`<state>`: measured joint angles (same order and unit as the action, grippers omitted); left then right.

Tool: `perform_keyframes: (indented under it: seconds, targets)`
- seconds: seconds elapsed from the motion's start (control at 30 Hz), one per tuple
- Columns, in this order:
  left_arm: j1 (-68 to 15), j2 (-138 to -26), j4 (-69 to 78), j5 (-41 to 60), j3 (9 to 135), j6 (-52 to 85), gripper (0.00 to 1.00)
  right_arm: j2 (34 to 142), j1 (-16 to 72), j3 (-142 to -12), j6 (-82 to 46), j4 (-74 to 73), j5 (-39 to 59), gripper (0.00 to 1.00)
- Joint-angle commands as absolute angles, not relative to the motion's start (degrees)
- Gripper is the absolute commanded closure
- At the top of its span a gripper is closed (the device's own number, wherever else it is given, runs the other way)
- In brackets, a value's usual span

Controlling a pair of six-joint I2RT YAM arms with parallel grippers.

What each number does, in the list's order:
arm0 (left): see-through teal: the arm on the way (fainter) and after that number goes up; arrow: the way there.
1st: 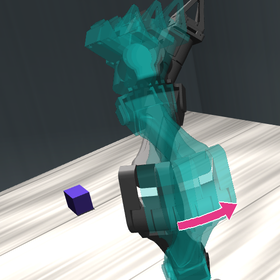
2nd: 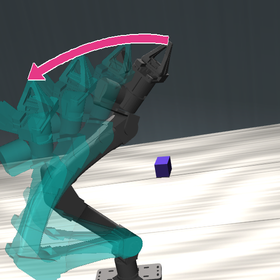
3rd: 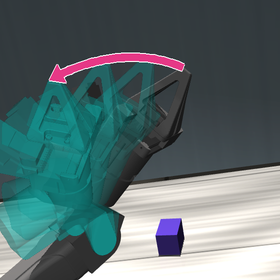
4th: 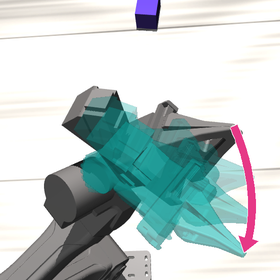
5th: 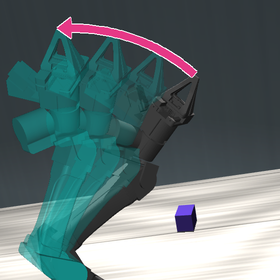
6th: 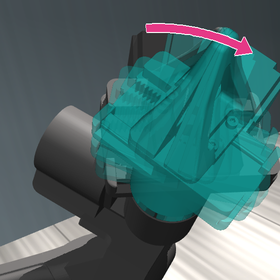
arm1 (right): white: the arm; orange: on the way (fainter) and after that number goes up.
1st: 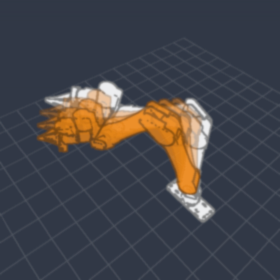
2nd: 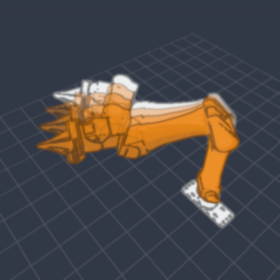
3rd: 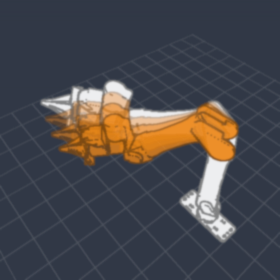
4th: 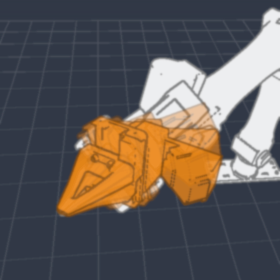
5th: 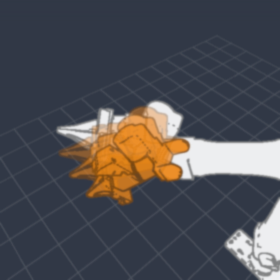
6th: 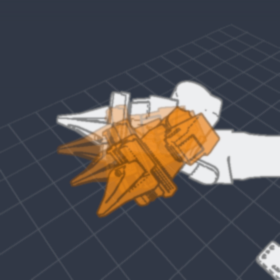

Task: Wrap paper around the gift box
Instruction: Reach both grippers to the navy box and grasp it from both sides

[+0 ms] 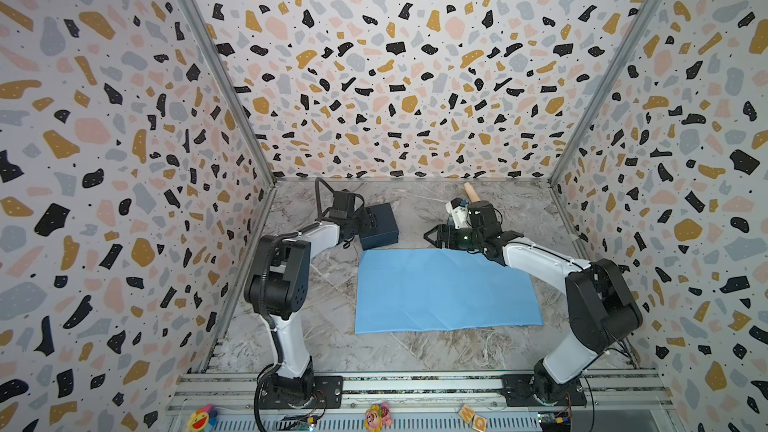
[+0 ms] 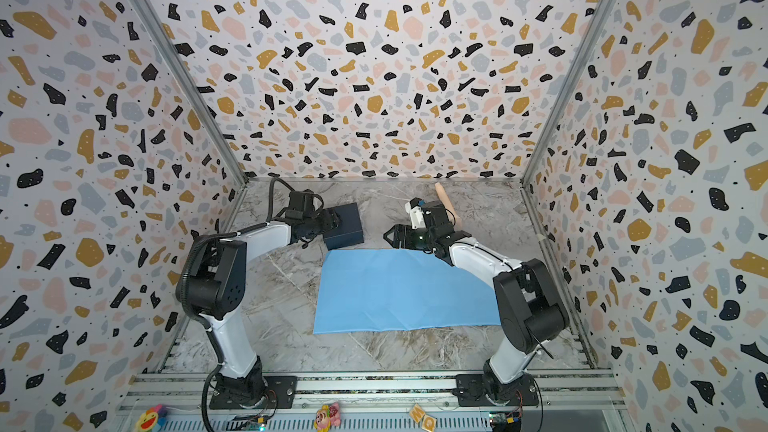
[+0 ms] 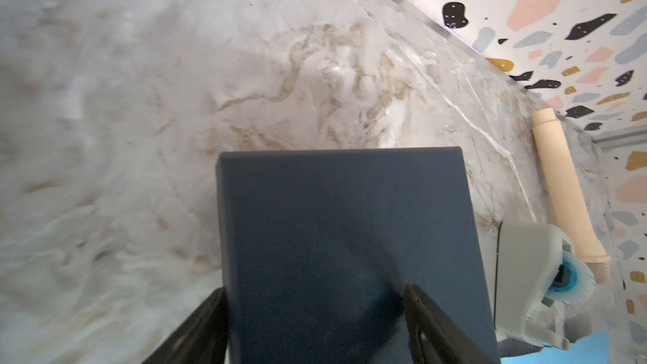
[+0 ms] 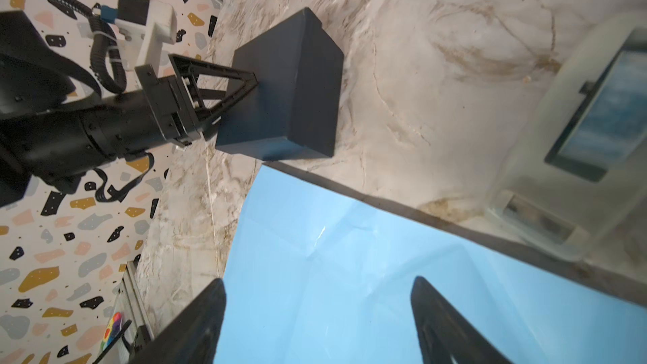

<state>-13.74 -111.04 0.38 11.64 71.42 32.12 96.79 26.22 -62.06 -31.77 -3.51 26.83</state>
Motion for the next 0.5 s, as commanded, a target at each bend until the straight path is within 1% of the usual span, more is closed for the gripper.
perform_keyframes:
  seconds: [0.0, 0.1, 0.2, 0.33, 0.47]
  targets:
    - [-15.20, -113.68, 1.27, 14.95, 75.04, 29.84, 0.25, 98.59, 26.02, -65.29, -33.25, -7.35, 23.31, 0.19]
    - [-15.10, -114.72, 1.75, 13.10, 76.24, 28.80, 0.26, 102.22, 25.83, -67.27, -35.51, -12.66, 22.91, 0.20]
    - [-14.86, -113.54, 4.25, 11.43, 74.63, 29.95, 0.25, 107.91, 26.24, -73.85, -35.93, -11.81, 24.66, 0.19]
    - [-13.72, -111.24, 9.92, 14.59, 70.21, 34.82, 0.22, 114.85, 27.06, -81.54, -34.73, -10.09, 26.54, 0.18]
    - [-13.51, -110.83, 12.24, 17.79, 68.96, 37.94, 0.22, 120.47, 27.82, -86.63, -34.41, -8.32, 28.26, 0.18]
